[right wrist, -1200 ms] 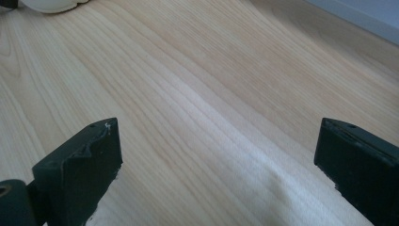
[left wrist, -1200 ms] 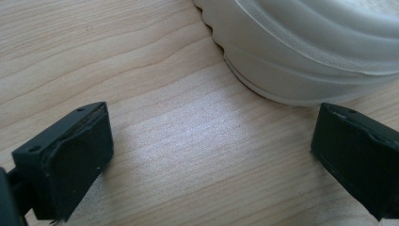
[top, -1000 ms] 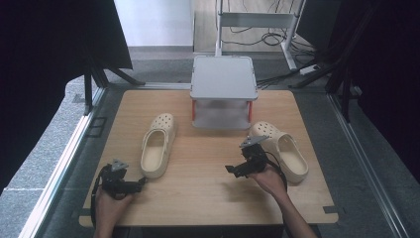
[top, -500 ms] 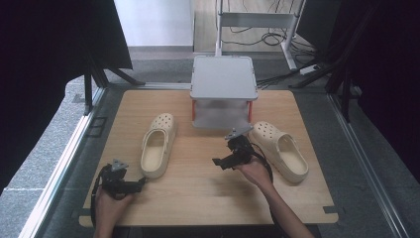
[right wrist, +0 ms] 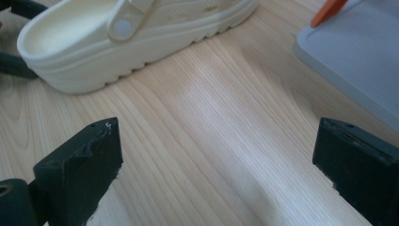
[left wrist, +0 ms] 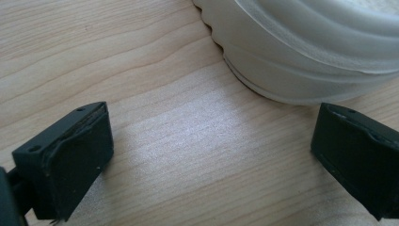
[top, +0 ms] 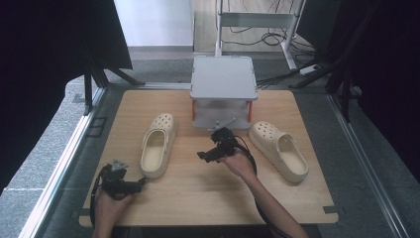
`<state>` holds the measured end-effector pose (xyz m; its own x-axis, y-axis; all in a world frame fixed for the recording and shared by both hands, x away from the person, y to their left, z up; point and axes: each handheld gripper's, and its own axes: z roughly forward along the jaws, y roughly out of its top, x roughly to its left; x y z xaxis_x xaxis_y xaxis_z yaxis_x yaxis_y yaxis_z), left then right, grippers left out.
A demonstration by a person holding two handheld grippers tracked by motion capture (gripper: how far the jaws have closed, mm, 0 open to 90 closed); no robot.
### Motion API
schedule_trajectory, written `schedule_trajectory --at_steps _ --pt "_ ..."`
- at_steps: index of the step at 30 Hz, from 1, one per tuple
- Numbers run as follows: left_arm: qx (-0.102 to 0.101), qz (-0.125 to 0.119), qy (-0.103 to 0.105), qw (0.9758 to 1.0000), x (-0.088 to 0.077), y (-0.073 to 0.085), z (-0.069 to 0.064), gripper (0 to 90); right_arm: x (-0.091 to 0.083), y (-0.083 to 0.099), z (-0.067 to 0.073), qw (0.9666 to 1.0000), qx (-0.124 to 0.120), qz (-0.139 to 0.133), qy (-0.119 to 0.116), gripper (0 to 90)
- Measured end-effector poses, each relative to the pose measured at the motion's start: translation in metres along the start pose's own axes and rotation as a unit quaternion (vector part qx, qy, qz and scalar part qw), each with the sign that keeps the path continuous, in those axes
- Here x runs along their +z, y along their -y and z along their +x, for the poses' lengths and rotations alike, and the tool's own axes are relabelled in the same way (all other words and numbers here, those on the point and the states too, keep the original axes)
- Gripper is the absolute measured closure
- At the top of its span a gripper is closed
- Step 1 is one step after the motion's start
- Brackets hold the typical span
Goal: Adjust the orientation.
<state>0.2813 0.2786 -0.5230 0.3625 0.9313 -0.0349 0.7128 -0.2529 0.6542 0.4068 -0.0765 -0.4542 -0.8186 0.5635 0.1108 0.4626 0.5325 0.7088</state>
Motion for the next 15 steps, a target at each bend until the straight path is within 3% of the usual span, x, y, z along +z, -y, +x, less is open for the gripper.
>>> schedule_trajectory --at_steps 15 --pt "0.006 -0.001 0.006 1.0000 -0.002 0.003 0.000 0.0 0.041 -0.045 0.025 0.9999 -0.008 -0.005 -0.005 8.6"
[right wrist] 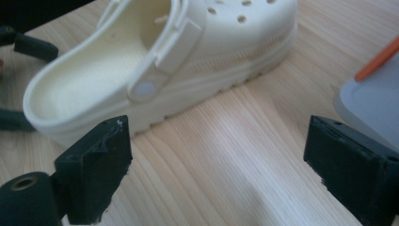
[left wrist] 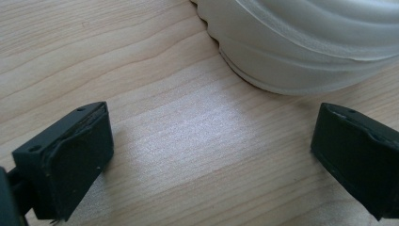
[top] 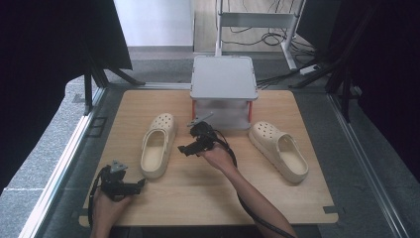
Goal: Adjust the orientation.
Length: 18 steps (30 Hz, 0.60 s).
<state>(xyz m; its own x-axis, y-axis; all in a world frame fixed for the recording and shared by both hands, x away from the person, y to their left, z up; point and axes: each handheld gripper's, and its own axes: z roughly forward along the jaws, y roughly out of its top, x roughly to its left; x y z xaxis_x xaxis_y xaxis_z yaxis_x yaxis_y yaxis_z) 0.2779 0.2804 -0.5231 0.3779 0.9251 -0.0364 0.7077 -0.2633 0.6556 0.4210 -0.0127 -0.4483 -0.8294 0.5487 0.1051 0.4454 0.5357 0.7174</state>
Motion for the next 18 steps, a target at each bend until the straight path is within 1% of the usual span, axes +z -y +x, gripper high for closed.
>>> schedule_trajectory --at_steps 1,4,5,6,8,9,12,14,16,17,18 --pt "0.000 0.000 0.000 1.0000 0.000 0.000 0.000 0.0 0.003 -0.004 0.002 1.0000 0.002 0.002 -0.001 9.2" --pt "0.000 0.000 0.001 1.0000 0.000 0.000 0.000 0.0 0.011 -0.013 0.007 1.0000 -0.001 0.006 -0.001 9.8" --pt "0.001 0.001 0.000 1.0000 0.000 0.000 0.000 0.0 0.017 -0.018 0.009 0.9999 0.002 0.010 -0.003 9.8" --pt "0.001 0.001 0.000 1.0000 0.000 0.000 0.000 0.0 0.017 -0.018 0.009 0.9999 0.002 0.010 -0.003 9.8" --pt "0.001 0.001 0.000 1.0000 0.000 0.000 0.000 0.0 0.023 -0.024 0.011 0.9999 0.006 0.013 -0.007 9.8" --pt "0.002 0.002 0.000 1.0000 0.000 0.000 0.000 0.0 0.027 -0.026 0.012 0.9998 0.007 0.016 -0.005 9.8" --pt "0.001 0.001 0.000 1.0000 0.000 0.000 0.000 0.0 0.036 -0.033 0.013 0.9997 0.018 0.016 -0.007 9.9" --pt "0.001 0.001 0.000 1.0000 0.000 0.000 0.000 0.0 0.045 -0.039 0.015 0.9994 0.031 0.017 -0.005 11.2" --pt "0.001 0.001 0.000 1.0000 0.000 0.000 0.000 0.0 0.048 -0.040 0.016 0.9993 0.034 0.018 -0.005 12.8" --pt "0.002 0.001 0.000 1.0000 0.000 0.000 0.000 0.0 0.055 -0.044 0.017 0.9989 0.043 0.019 0.004 13.2" --pt "0.002 0.001 0.000 1.0000 0.000 0.000 0.000 0.0 0.055 -0.044 0.017 0.9989 0.043 0.019 0.004 13.2"
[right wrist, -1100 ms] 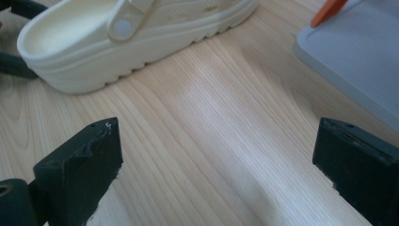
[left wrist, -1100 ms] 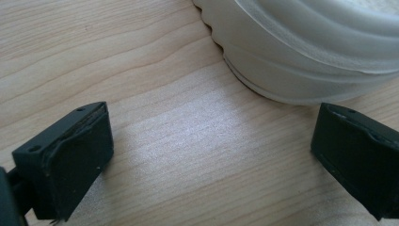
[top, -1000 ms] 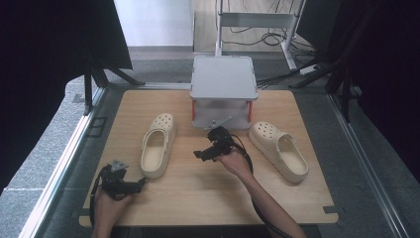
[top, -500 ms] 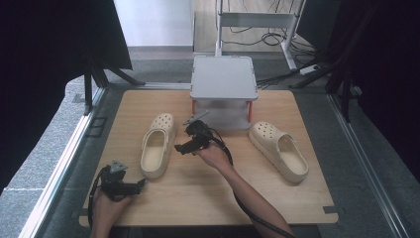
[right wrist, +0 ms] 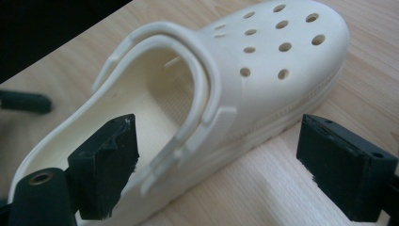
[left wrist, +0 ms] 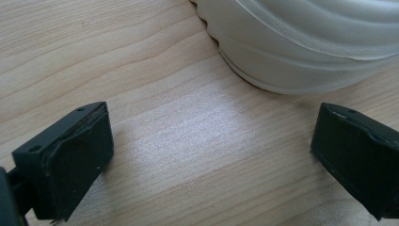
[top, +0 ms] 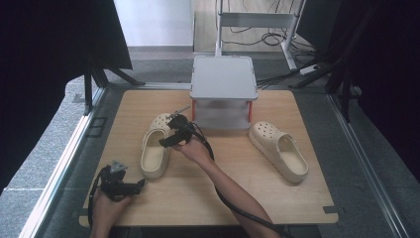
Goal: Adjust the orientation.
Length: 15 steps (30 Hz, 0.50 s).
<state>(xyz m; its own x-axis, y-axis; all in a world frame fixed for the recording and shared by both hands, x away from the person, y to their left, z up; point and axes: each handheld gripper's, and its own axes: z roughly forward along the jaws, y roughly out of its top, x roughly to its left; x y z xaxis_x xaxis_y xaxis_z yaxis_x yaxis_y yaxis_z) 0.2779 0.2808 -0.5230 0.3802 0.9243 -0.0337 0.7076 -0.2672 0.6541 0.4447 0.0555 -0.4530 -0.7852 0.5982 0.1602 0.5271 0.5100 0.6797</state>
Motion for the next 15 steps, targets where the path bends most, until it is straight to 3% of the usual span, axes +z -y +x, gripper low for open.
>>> schedule_trajectory --at_steps 4,7,9,11,13,15 --pt "0.000 -0.001 0.000 1.0000 0.000 0.000 0.000 0.0 0.017 -0.005 0.003 0.9994 0.022 0.015 0.020 16.1" --pt "0.002 0.000 0.000 1.0000 0.000 0.000 0.000 0.0 0.022 -0.006 0.005 0.9990 0.025 0.023 0.030 20.6" --pt "0.002 0.000 0.000 1.0000 0.000 0.000 0.000 0.0 0.026 -0.008 0.007 0.9979 0.023 0.033 0.051 29.9" --pt "0.000 -0.001 0.000 1.0000 0.000 0.000 0.000 0.0 0.025 -0.008 0.008 0.9975 0.020 0.032 0.059 33.1" --pt "0.002 0.000 0.000 1.0000 0.000 0.000 0.000 0.0 0.022 -0.008 0.005 0.9978 0.028 0.032 0.051 39.0" --pt "0.002 0.000 0.000 1.0000 0.000 0.000 0.000 0.0 0.015 -0.010 0.003 0.9974 0.012 0.041 0.058 53.5"
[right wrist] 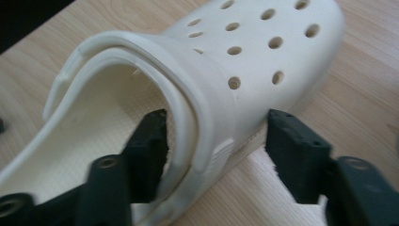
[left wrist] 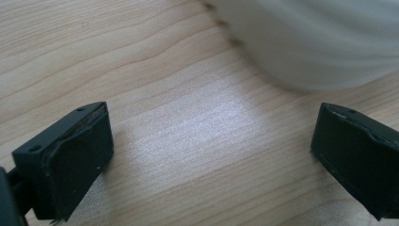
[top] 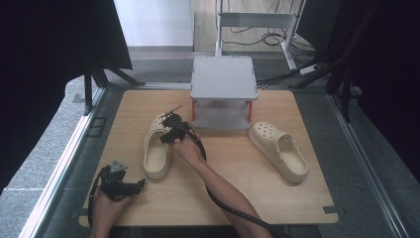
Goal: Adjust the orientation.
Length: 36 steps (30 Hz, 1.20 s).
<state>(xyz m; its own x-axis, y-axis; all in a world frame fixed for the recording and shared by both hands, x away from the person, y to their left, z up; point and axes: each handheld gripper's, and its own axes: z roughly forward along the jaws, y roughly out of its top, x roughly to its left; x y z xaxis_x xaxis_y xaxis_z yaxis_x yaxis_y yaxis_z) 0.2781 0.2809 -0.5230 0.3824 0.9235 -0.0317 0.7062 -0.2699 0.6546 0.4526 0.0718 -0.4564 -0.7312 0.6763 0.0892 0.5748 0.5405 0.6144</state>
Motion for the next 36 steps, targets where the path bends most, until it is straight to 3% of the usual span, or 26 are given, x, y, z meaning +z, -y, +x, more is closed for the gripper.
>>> schedule_trajectory --at_steps 1,2,4,7,12,17,29,36 --pt "0.000 0.000 0.000 1.0000 0.000 0.000 0.000 0.0 0.000 0.000 0.000 1.0000 0.000 0.000 0.000 53.5" --pt "0.000 0.000 0.000 1.0000 0.000 0.000 0.000 0.0 -0.005 -0.001 -0.007 1.0000 0.004 0.005 -0.002 63.0" --pt "-0.002 -0.001 0.001 1.0000 0.000 0.000 0.000 0.0 -0.009 -0.001 -0.015 0.9999 0.007 0.013 -0.005 71.1" --pt "-0.001 -0.001 0.000 1.0000 0.000 0.000 0.000 0.0 -0.015 -0.001 -0.024 0.9997 -0.006 0.022 0.004 75.8" --pt "-0.001 -0.001 0.000 1.0000 0.000 0.000 0.000 0.0 -0.022 0.000 -0.031 0.9996 -0.015 0.022 -0.006 76.5" --pt "-0.002 -0.001 0.001 1.0000 0.000 0.000 0.000 0.0 -0.040 0.000 -0.032 0.9993 -0.028 0.015 -0.018 76.6" --pt "-0.001 -0.002 0.000 1.0000 0.000 0.000 0.000 0.0 -0.103 0.004 -0.018 0.9971 -0.062 -0.004 -0.045 76.4" --pt "-0.001 -0.002 0.001 1.0000 0.000 0.000 0.000 0.0 -0.134 0.008 -0.020 0.9964 -0.069 -0.009 -0.048 76.4"
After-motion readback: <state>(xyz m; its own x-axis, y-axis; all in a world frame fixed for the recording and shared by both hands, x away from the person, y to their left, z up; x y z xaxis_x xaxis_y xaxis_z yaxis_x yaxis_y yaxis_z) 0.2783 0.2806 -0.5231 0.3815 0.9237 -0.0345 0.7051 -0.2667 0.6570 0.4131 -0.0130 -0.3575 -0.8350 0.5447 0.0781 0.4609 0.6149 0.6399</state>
